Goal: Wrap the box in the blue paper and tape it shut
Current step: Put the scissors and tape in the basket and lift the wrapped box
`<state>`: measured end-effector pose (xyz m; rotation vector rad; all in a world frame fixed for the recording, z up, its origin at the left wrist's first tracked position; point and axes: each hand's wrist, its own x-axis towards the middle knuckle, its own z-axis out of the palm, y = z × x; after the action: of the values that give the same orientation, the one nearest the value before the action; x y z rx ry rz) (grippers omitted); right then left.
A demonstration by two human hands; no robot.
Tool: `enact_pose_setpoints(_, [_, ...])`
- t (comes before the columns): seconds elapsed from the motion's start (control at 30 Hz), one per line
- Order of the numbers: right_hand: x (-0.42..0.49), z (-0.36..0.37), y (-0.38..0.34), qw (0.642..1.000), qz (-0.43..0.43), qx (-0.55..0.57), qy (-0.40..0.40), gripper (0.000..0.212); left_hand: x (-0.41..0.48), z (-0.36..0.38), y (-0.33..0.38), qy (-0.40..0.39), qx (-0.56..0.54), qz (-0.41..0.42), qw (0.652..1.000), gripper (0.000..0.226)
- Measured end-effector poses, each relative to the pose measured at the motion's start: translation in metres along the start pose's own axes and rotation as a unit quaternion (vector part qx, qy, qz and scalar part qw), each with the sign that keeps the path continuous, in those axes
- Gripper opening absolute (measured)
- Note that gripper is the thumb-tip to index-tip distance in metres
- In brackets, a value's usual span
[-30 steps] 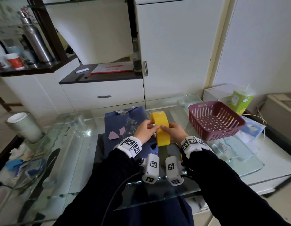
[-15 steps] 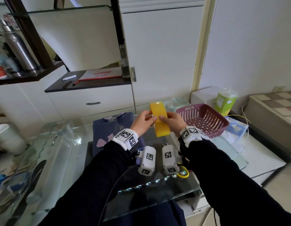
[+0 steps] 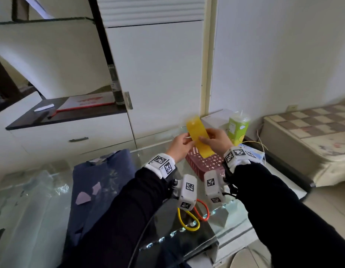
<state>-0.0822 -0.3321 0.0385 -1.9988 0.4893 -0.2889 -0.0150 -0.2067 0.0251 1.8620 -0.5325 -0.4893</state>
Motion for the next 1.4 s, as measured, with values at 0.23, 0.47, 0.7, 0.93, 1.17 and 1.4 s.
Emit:
enact_pose_setpoints(0.23, [-0.001, 0.004, 0.008, 0.992, 0.02, -0.122, -0.009, 0.051, -0.001, 0.007, -0.021, -0.037, 0.059, -0.046, 0.996, 0.04])
enact_pose_setpoints(0.47, [0.004, 0.001, 0.015, 0.978, 0.038, -0.204, 0.008, 0.057, -0.003, 0.008, -0.019, -0.03, 0.37, 0.023, 0.928, 0.025])
enact_pose_setpoints(0.7, [0.007, 0.005, 0.025, 0.953, 0.082, -0.291, 0.032, 0.039, -0.009, 0.012, -0.016, -0.048, 0.442, 0.097, 0.89, 0.034])
enact_pose_setpoints(0.93, [0.011, 0.005, 0.028, 0.933, 0.082, -0.348, 0.047, 0.028, -0.005, 0.011, -0.007, -0.05, 0.422, 0.137, 0.895, 0.041])
enact_pose_setpoints(1.17, [0.038, -0.012, 0.013, 0.94, 0.072, -0.331, 0.029, 0.034, 0.016, 0.002, 0.0, -0.069, 0.42, 0.107, 0.898, 0.056])
enact_pose_setpoints(1.4, [0.074, -0.026, -0.002, 0.948, -0.065, -0.284, 0.124, 0.026, 0.066, -0.002, 0.0, -0.089, 0.396, 0.03, 0.913, 0.038])
